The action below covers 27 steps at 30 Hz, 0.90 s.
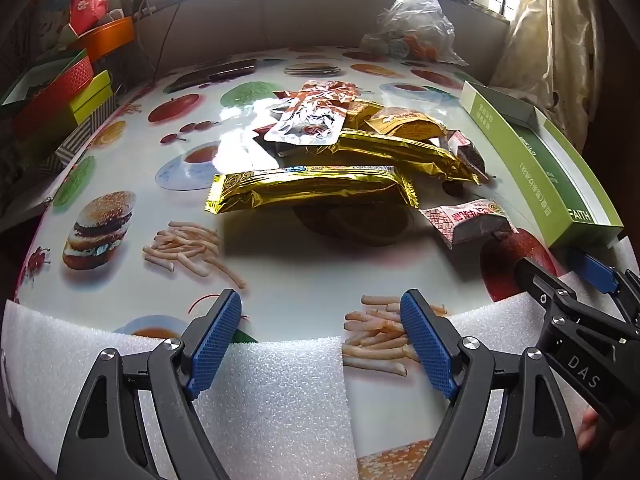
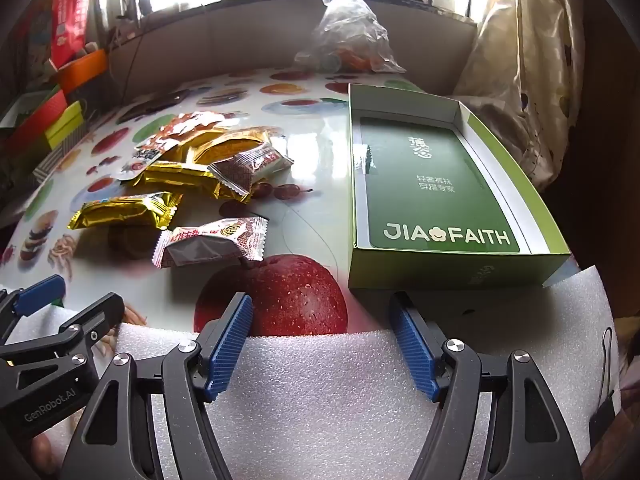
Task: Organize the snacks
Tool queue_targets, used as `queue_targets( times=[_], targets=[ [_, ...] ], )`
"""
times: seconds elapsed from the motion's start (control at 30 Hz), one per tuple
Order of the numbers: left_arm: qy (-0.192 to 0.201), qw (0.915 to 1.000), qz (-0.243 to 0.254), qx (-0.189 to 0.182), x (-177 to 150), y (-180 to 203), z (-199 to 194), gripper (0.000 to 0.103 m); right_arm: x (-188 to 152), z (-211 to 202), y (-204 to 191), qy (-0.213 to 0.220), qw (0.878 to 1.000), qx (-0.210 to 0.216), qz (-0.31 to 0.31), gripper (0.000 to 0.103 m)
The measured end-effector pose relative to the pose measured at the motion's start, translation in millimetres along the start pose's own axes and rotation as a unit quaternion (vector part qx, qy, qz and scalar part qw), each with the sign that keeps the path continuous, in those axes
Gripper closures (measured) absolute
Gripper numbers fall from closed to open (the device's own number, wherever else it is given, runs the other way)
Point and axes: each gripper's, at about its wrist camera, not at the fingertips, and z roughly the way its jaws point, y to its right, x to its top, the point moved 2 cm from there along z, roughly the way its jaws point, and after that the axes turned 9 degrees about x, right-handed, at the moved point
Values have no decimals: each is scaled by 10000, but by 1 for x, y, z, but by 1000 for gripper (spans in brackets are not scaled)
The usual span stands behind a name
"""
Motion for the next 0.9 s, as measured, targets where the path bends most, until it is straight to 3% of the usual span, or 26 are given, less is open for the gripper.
queue_targets(
  times=[0.9],
  targets=[
    [-19,10000,-39,27,-1,-1,-1,21,0,0,-1,-15,10000,9,13,32]
  ],
)
